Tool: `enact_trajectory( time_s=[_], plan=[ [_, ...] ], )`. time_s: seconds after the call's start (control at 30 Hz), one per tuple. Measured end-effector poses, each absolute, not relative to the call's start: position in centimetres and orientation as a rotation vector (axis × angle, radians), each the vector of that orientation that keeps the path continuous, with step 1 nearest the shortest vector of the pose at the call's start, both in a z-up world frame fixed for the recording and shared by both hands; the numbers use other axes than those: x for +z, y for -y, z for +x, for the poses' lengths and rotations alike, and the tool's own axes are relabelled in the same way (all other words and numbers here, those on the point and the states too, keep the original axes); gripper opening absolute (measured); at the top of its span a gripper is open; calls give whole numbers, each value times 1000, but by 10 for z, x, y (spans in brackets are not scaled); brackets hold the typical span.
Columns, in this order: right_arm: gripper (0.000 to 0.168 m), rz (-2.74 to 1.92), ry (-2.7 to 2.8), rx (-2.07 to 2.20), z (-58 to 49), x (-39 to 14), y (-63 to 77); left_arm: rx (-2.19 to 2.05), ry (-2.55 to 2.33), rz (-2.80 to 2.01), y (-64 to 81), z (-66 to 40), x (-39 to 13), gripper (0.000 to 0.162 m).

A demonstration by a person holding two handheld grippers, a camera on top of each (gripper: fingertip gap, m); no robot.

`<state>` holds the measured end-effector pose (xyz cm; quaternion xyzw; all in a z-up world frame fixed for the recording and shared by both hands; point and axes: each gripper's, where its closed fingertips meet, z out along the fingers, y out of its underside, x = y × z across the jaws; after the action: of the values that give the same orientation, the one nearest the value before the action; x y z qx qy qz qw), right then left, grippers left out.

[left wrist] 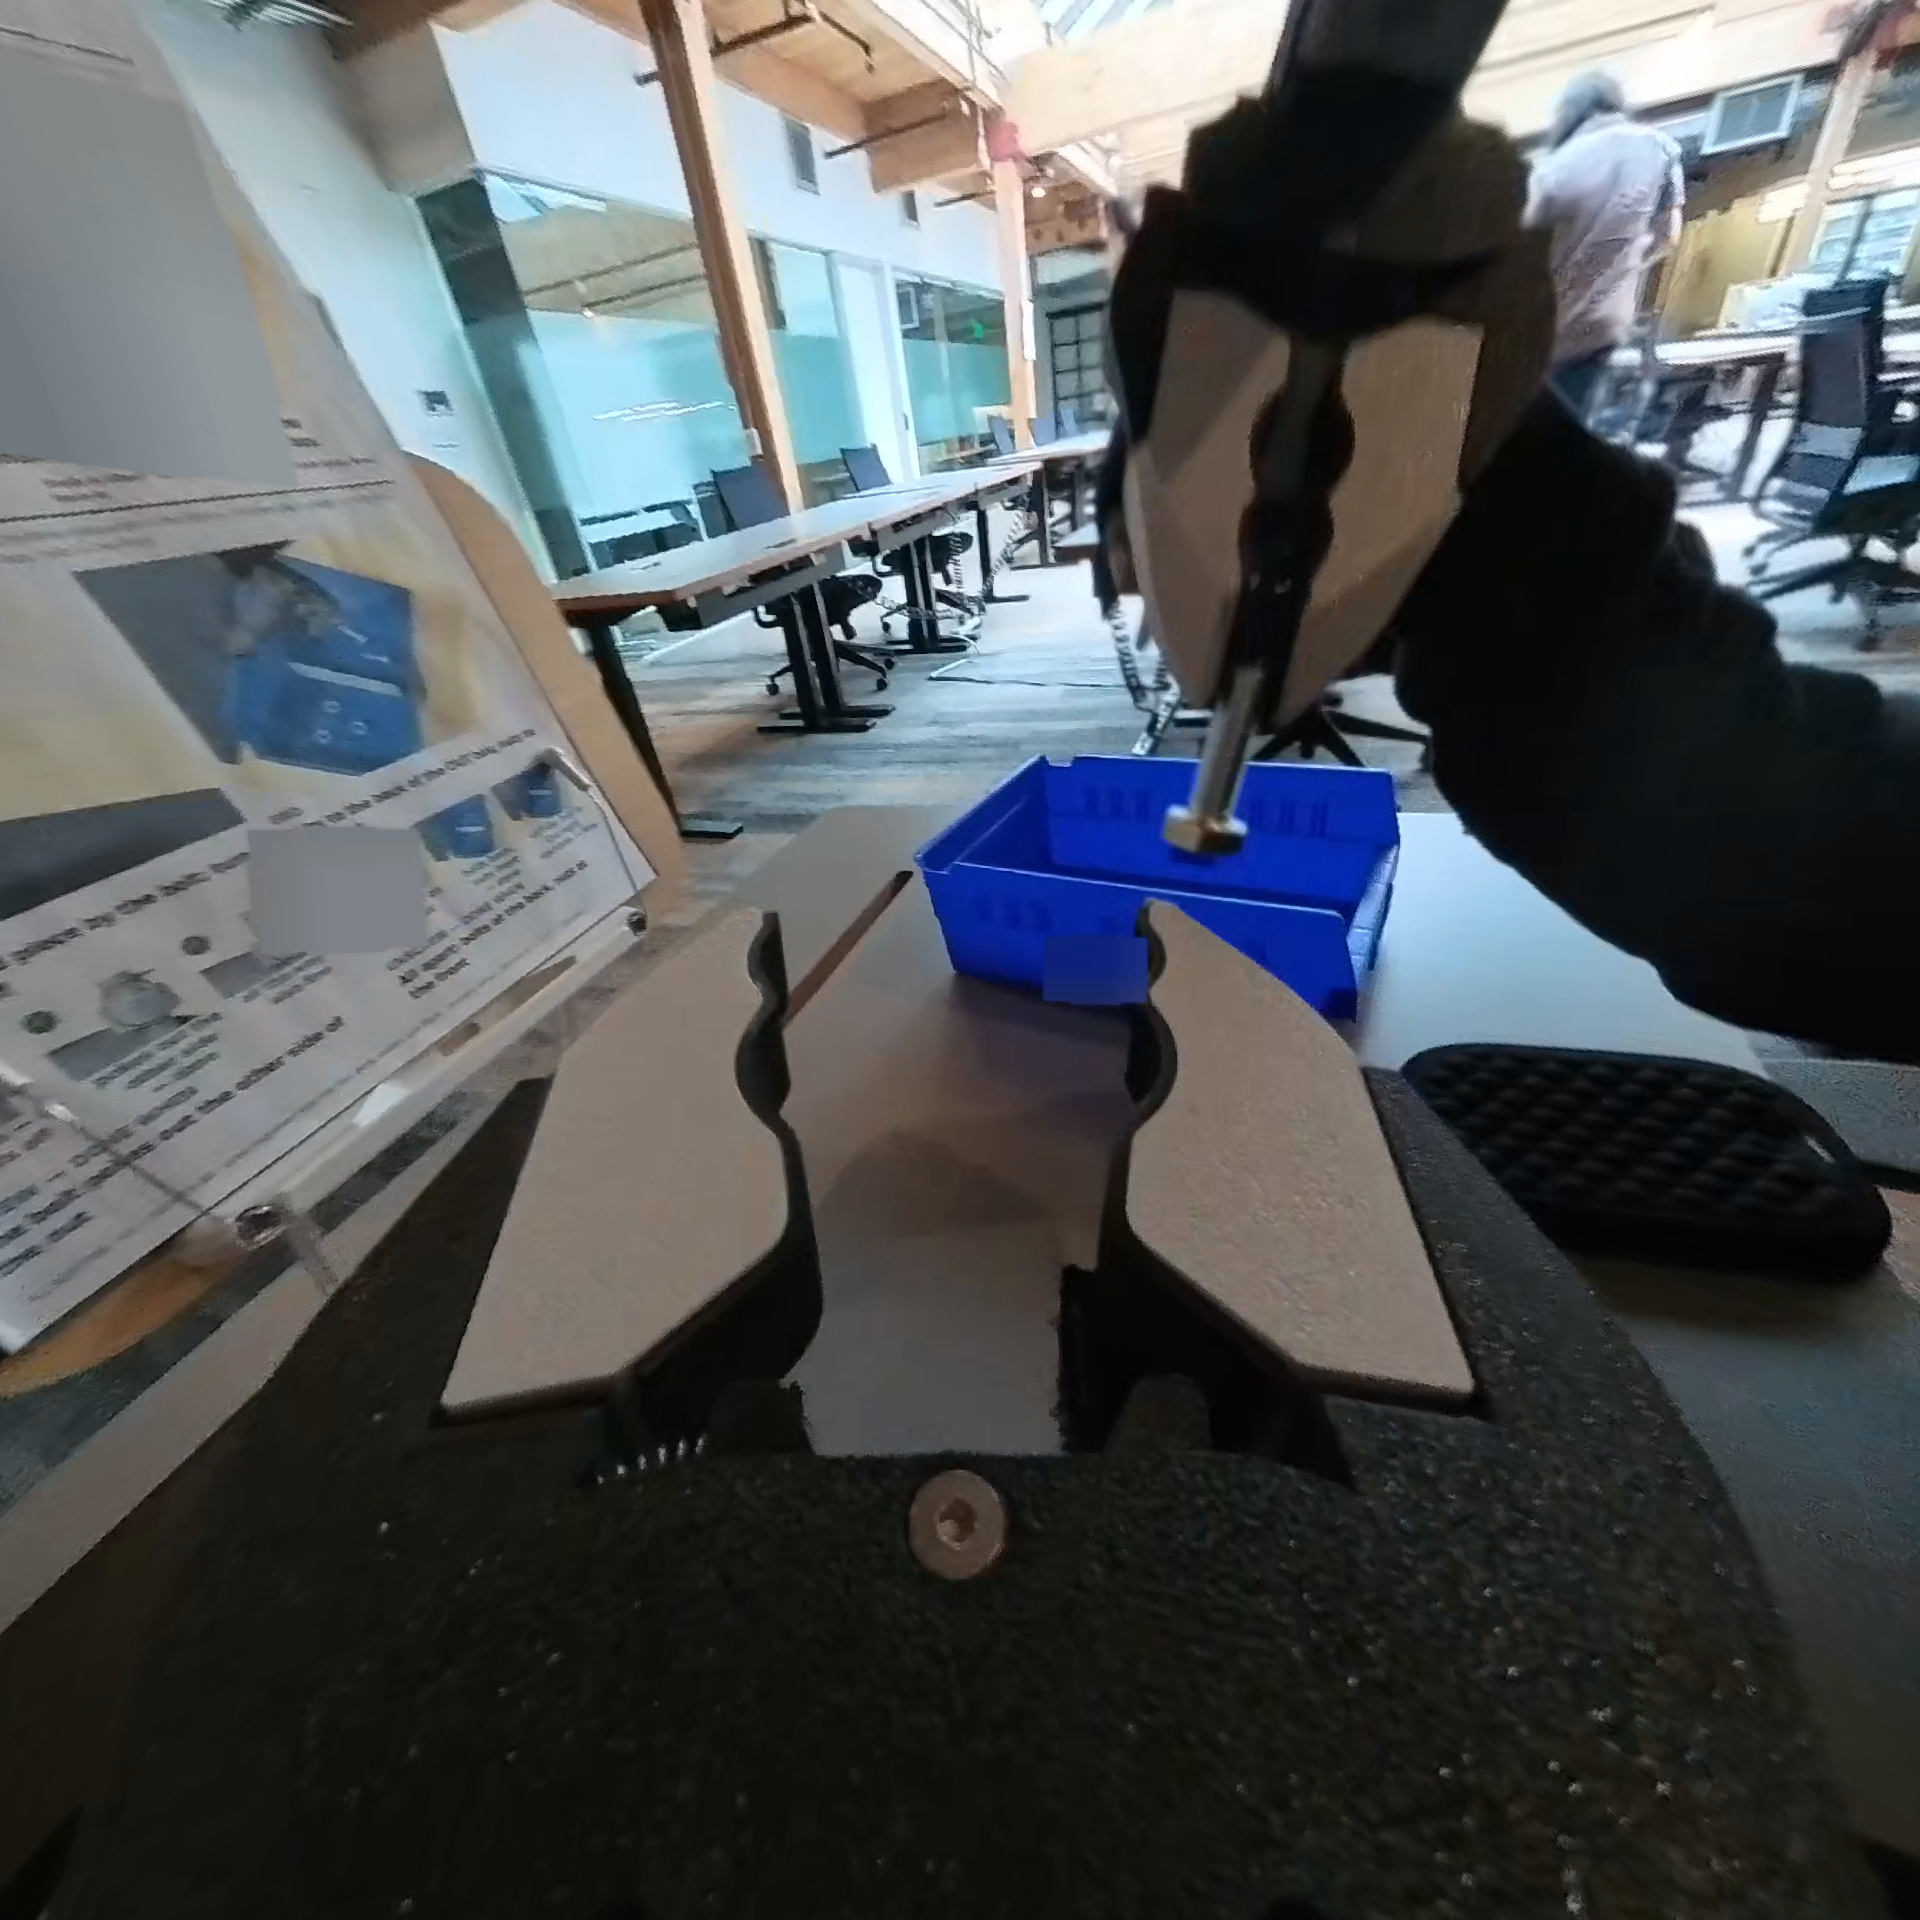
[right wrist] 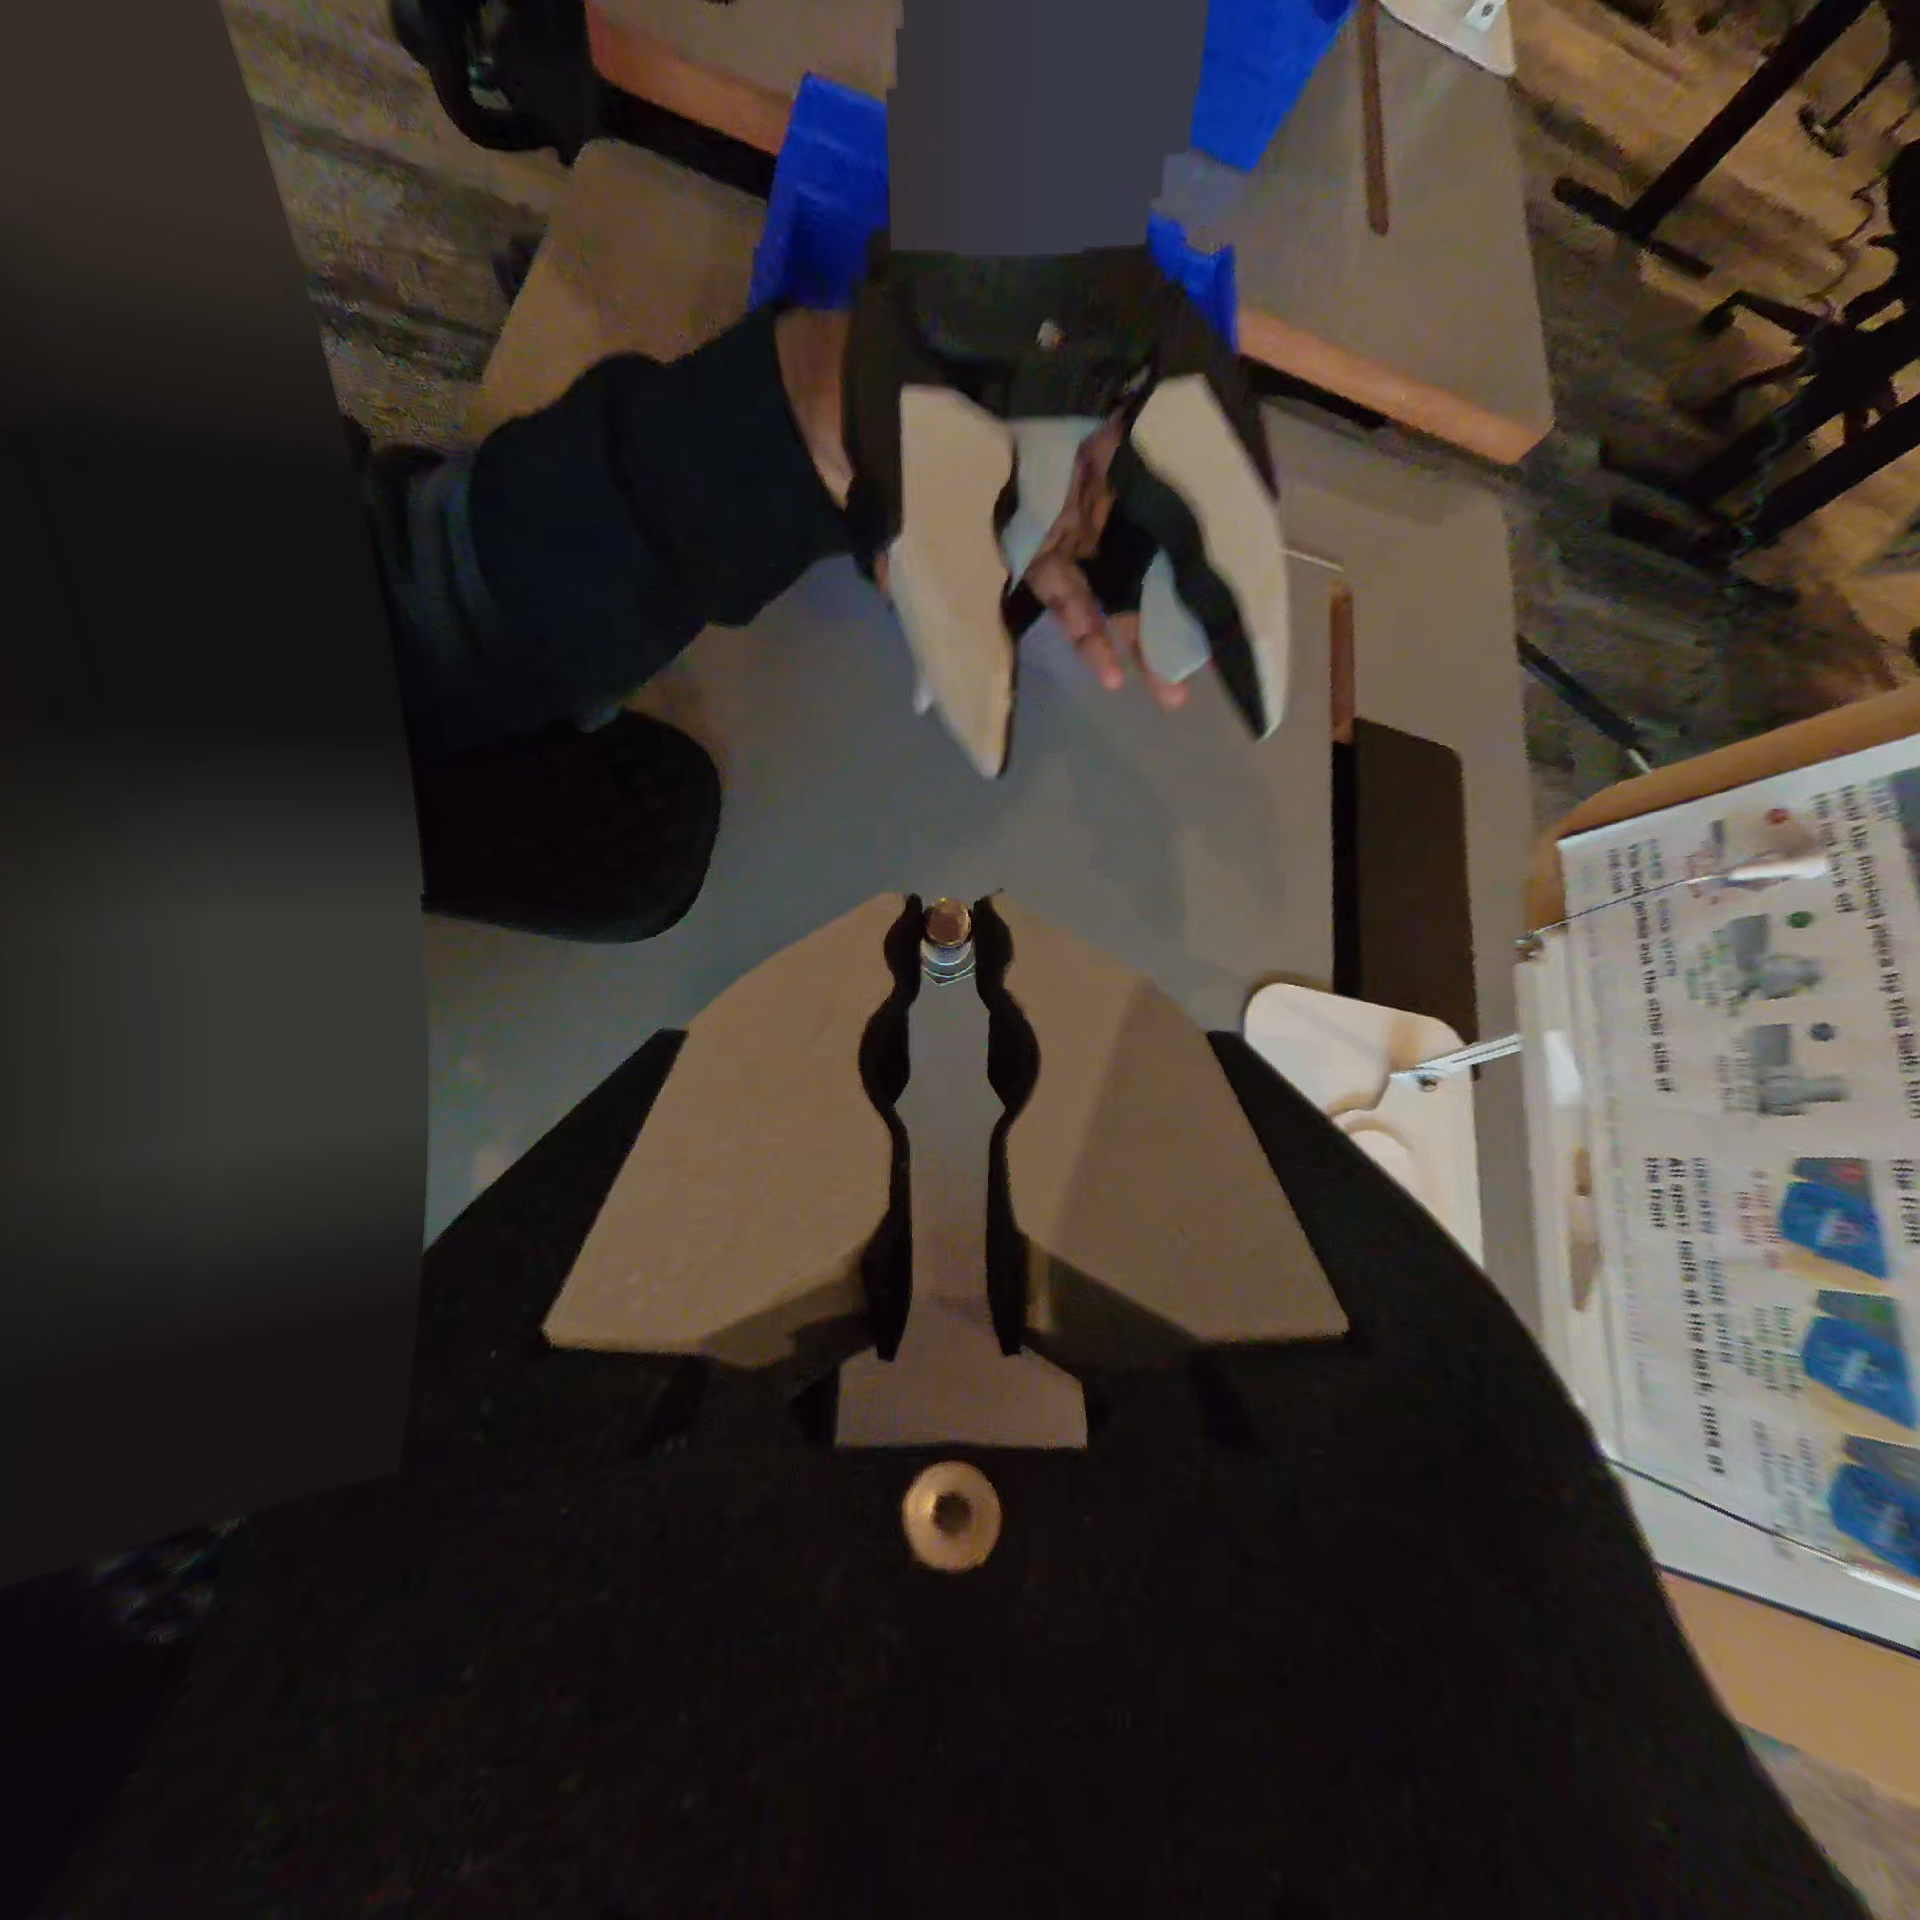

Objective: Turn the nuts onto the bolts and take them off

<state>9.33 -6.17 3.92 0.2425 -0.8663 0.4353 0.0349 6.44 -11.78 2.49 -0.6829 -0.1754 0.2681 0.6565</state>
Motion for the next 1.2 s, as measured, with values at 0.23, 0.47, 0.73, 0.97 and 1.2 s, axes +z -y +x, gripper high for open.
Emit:
enact_trajectory(
  time_s=[0.23,0.47,0.73,0.97,1.2],
  plan=[
    [9,716,2646,1341,95,68,84,530,316,-1598,73,61,15,64],
    [8,634,2779,1255,93,57,95,549,266,-1650,45,59,9,61],
    [9,531,2846,1181,89,51,99,581,326,-1624,48,51,13,55],
    [8,501,2832,1195,86,56,106,592,352,-1536,57,51,26,46],
    [8,491,2836,1192,88,57,109,593,369,-1528,62,51,28,36]
  ],
)
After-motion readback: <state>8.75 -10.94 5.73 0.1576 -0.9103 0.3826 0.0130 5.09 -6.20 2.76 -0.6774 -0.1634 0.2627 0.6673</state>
